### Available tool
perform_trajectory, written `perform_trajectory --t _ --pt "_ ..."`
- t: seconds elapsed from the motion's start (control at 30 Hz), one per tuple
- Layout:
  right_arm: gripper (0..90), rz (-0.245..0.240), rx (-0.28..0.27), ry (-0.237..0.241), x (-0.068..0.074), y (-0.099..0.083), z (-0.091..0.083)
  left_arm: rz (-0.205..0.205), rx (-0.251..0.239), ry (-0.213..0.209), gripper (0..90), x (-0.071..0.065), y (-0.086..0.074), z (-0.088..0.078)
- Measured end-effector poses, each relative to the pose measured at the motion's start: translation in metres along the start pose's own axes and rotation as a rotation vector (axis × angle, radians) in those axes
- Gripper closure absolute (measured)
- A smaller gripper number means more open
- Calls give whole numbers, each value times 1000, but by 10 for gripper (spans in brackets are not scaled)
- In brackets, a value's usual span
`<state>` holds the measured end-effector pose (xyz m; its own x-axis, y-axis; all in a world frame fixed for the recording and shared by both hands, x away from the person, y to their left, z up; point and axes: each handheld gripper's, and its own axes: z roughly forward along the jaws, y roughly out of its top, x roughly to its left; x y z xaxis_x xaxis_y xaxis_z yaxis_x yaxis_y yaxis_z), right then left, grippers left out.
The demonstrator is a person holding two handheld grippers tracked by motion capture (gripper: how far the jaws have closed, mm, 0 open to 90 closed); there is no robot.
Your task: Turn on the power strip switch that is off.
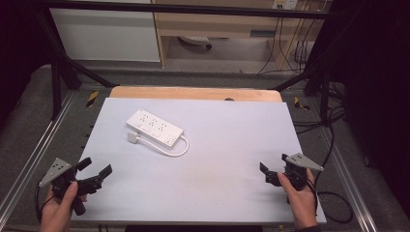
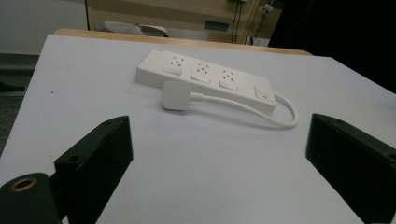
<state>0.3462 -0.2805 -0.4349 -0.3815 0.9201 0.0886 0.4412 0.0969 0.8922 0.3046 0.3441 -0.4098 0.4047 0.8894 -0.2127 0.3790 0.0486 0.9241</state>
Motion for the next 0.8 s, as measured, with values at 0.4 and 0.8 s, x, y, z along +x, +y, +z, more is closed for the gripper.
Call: perform_trajectory --t 0.4,0.8 --pt "39 -17 4 20 5 0 -1 21 42 13 66 -5 20 13" --pt "44 -34 17 52 9 0 2 73 72 0 69 -17 38 28"
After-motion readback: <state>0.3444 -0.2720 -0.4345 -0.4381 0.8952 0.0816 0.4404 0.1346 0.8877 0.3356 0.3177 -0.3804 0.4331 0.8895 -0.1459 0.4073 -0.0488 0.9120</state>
